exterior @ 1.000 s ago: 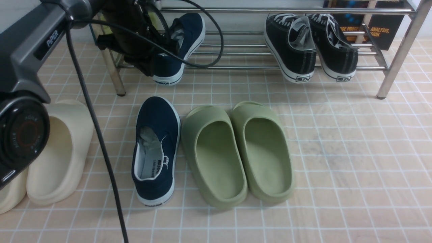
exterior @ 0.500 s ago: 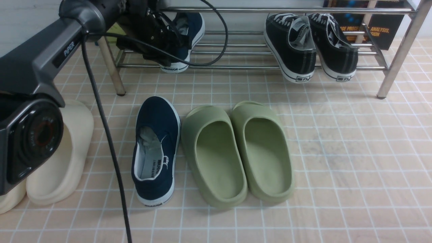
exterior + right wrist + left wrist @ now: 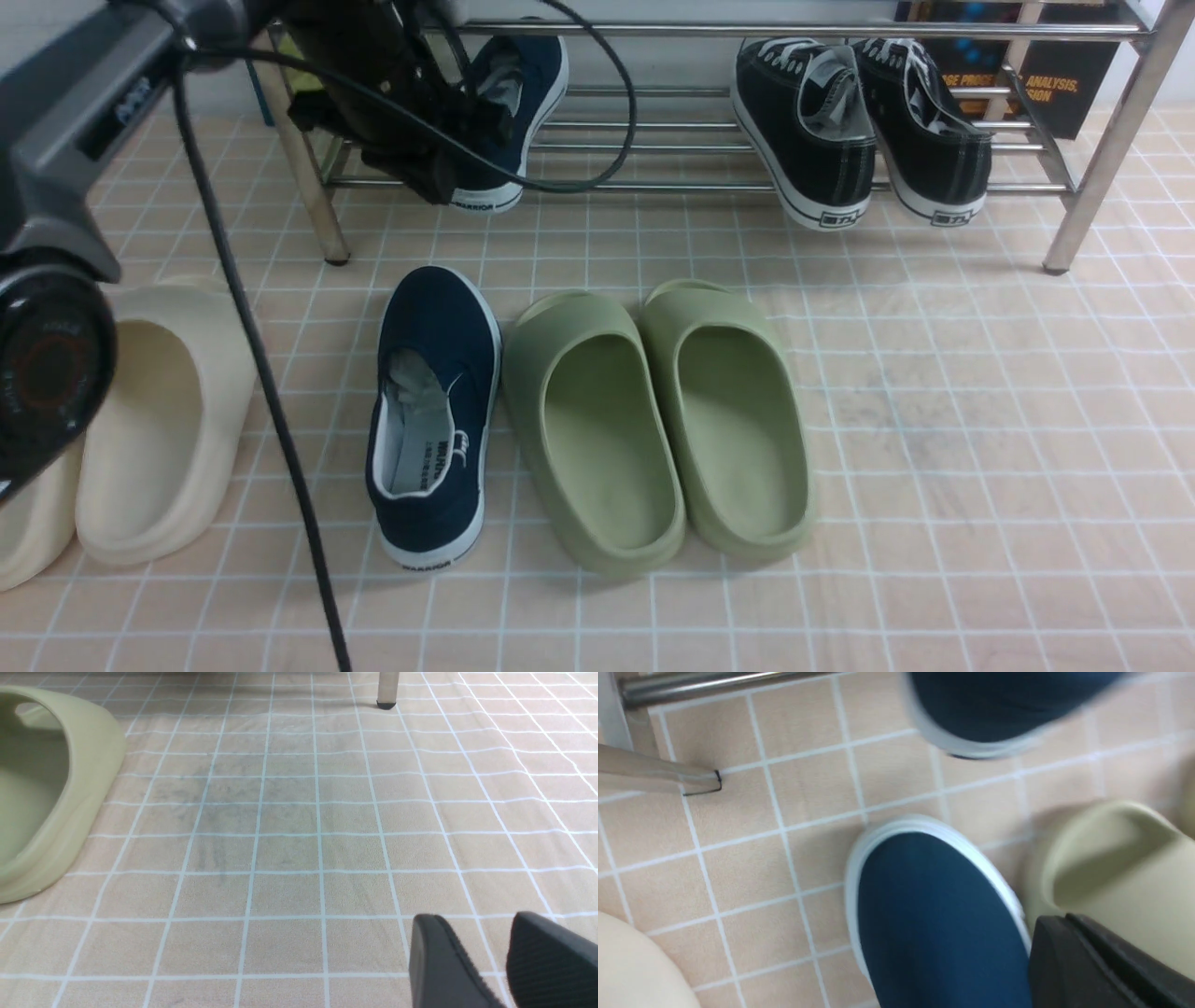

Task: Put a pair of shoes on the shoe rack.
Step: Use the left arm to put a shoe into the shoe rack, then use the left arm to grab the shoe closest to it

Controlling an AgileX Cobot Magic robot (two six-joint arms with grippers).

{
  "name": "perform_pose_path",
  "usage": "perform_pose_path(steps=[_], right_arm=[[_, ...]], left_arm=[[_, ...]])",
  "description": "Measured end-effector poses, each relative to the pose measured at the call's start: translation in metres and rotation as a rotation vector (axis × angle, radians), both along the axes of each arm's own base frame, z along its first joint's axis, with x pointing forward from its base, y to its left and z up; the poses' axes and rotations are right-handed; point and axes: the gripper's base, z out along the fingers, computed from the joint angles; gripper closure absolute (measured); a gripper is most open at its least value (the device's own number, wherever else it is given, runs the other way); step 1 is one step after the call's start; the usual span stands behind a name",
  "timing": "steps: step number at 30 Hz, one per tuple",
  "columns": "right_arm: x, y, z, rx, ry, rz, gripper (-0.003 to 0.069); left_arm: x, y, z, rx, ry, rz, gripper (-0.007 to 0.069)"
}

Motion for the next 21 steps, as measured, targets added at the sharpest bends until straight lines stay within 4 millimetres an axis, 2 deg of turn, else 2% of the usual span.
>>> perform_pose_path(steps=[3, 6, 7, 9, 10, 11, 12, 14, 15, 18, 21], right_arm=[[0.000, 0.000, 0.000, 0.000, 0.000, 0.000, 0.0421], [0.000, 0.000, 0.000, 0.000, 0.000, 0.000, 0.0421], [0.000, 0.000, 0.000, 0.000, 0.000, 0.000, 0.0421], [0.000, 0.000, 0.000, 0.000, 0.000, 0.000, 0.0421], [0.000, 0.000, 0.000, 0.000, 0.000, 0.000, 0.0421], [0.000, 0.000, 0.000, 0.000, 0.000, 0.000, 0.0421], [0.000, 0.000, 0.000, 0.000, 0.000, 0.000, 0.0421], [0.000, 0.000, 0.000, 0.000, 0.000, 0.000, 0.0421], [0.000, 0.000, 0.000, 0.000, 0.000, 0.000, 0.0421], [0.000, 0.000, 0.000, 0.000, 0.000, 0.000, 0.0421], [0.000, 0.000, 0.000, 0.000, 0.000, 0.000, 0.0421]], left_arm=[[-0.036, 0.006, 0.040, -0.029, -0.050, -0.038, 0.0610], [-0.075, 0.017, 0.053, -0.028, -0.030, -0.038, 0.0608], [-0.090, 0.020, 0.048, -0.022, 0.005, -0.033, 0.0606], [-0.106, 0.024, 0.033, -0.023, 0.056, -0.017, 0.0605], [-0.116, 0.026, 0.017, -0.040, 0.077, 0.001, 0.0604], [-0.119, 0.027, 0.011, -0.039, 0.094, 0.005, 0.0603], [-0.126, 0.028, -0.007, -0.053, 0.113, 0.028, 0.0602], [-0.133, 0.030, -0.031, -0.066, 0.130, 0.069, 0.0596], [-0.137, 0.032, -0.050, -0.074, 0.133, 0.107, 0.0585], [-0.140, 0.034, -0.073, -0.088, 0.115, 0.156, 0.0536], [-0.140, 0.035, -0.088, -0.093, 0.107, 0.179, 0.0430]])
